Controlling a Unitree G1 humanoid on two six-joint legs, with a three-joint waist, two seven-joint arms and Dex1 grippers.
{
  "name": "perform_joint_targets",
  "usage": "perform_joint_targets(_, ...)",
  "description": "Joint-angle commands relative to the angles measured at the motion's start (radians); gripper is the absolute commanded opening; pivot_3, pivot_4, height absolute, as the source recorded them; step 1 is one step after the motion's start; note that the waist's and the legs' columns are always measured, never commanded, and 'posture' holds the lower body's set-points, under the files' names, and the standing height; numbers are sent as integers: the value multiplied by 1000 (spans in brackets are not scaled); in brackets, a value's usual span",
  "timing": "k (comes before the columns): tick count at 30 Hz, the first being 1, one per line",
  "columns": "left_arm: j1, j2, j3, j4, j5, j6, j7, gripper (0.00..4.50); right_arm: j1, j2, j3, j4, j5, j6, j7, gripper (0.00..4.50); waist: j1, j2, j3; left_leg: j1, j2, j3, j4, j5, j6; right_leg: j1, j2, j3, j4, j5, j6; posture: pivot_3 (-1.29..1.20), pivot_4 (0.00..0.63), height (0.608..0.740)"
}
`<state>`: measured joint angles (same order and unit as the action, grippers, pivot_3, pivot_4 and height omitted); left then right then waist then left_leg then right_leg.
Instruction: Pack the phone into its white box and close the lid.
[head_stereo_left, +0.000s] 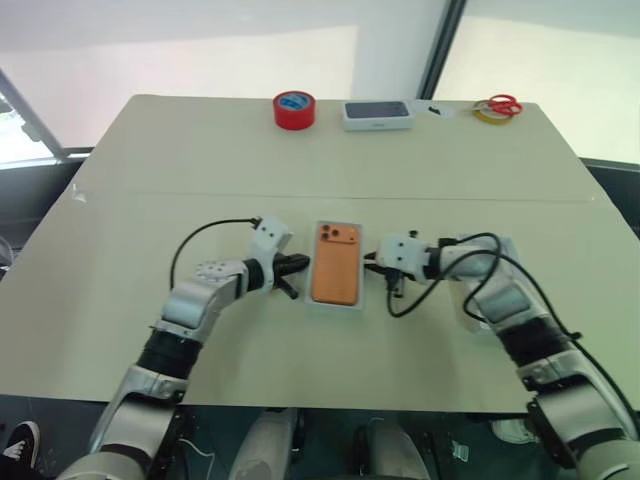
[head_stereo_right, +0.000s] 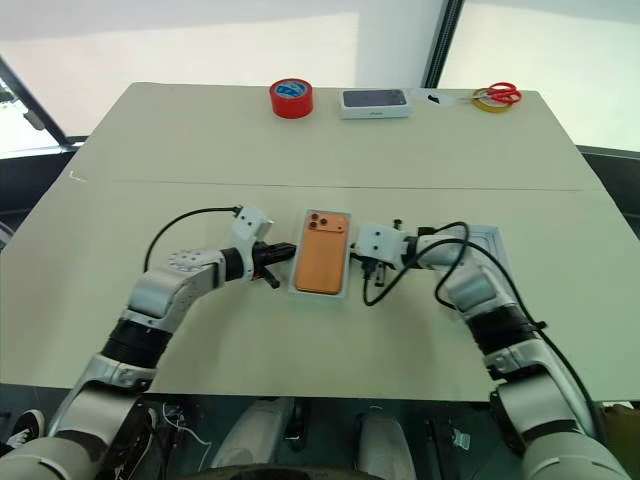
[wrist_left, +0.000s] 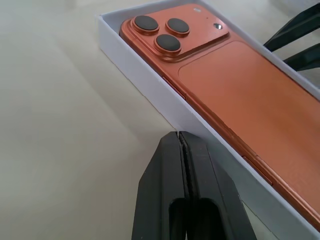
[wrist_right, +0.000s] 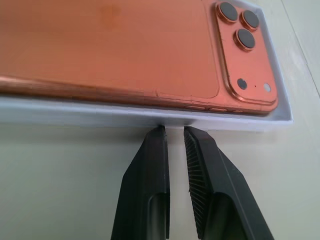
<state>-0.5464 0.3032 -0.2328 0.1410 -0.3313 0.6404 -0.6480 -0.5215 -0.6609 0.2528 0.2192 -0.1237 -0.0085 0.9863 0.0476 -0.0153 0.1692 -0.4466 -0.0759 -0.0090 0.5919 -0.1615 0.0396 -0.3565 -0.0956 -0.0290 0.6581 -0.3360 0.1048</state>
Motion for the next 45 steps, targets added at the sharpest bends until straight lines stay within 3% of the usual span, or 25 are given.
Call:
perform_joint_targets(1,-31,-60,-69,19,18,-12,-56,47,65,-62,-58,-96,36,31,17,623,-2,0,0,-1,0,0,1,0,0,0,0,0,-1,0,0,0,150,738)
perform_joint_targets(6,-48,-112,-114,50,61,-48,-103,47,168,-156,-120,-165,60,51,31,623,-2,0,0,-2,-1,0,1,-1,1,1,-1,0,-3,1,2,0,150,738)
perform_joint_targets(15,-91,-175,-70,145,85,-57,-101,47,275,-279,-205,-175,116,49,73,623,-6,0,0,-3,0,0,4,-2,4,3,-1,-1,-6,1,2,0,150,738)
perform_joint_targets(22,-47,-87,-49,87,93,-75,-166,47,233,-282,-263,-118,134,89,15,623,-12,0,0,-2,0,0,4,-2,4,3,0,-1,-7,1,3,0,150,738)
perform_joint_targets(29,-29,-13,10,57,80,-95,-181,47,314,-314,-327,-177,204,111,54,623,-10,1,1,-3,0,0,4,-2,4,2,0,-1,-7,1,3,0,150,738)
perform_joint_targets(31,-27,13,23,30,63,-105,-215,47,279,-306,-373,-190,303,267,69,623,-12,2,1,-3,0,0,4,-2,4,3,0,-1,-7,1,3,0,150,738)
perform_joint_targets(32,-27,29,31,14,46,-111,-248,11,264,-315,-398,-202,392,419,105,864,-13,3,2,-3,0,0,4,-2,4,2,-1,-1,-7,1,3,0,150,738)
perform_joint_targets(33,-28,46,41,1,32,-124,-283,0,272,-327,-408,-218,411,456,116,1153,-13,4,2,-3,0,0,4,-2,4,2,-1,-1,-7,2,3,0,150,738)
perform_joint_targets(36,-62,106,93,28,-3,-160,-369,810,293,-301,-447,-286,431,515,49,2451,-10,4,2,-4,1,0,4,-2,4,2,0,-1,-7,2,2,0,150,738)
perform_joint_targets(40,-65,177,160,64,-24,-282,-461,2904,338,-262,-487,-405,443,643,-74,4500,-10,4,2,-7,1,0,4,-2,4,-1,0,-1,-8,2,2,0,150,738)
perform_joint_targets(43,-21,218,204,44,-37,-399,-529,4422,349,-250,-497,-472,436,802,-189,4500,-11,5,2,-11,1,0,4,-3,5,-4,-1,-1,-9,2,2,0,150,738)
perform_joint_targets(45,34,261,241,9,-54,-477,-585,4471,334,-235,-538,-532,502,1033,-247,4500,-13,5,2,-14,1,0,5,-3,5,-7,-1,-1,-8,2,2,0,150,738)
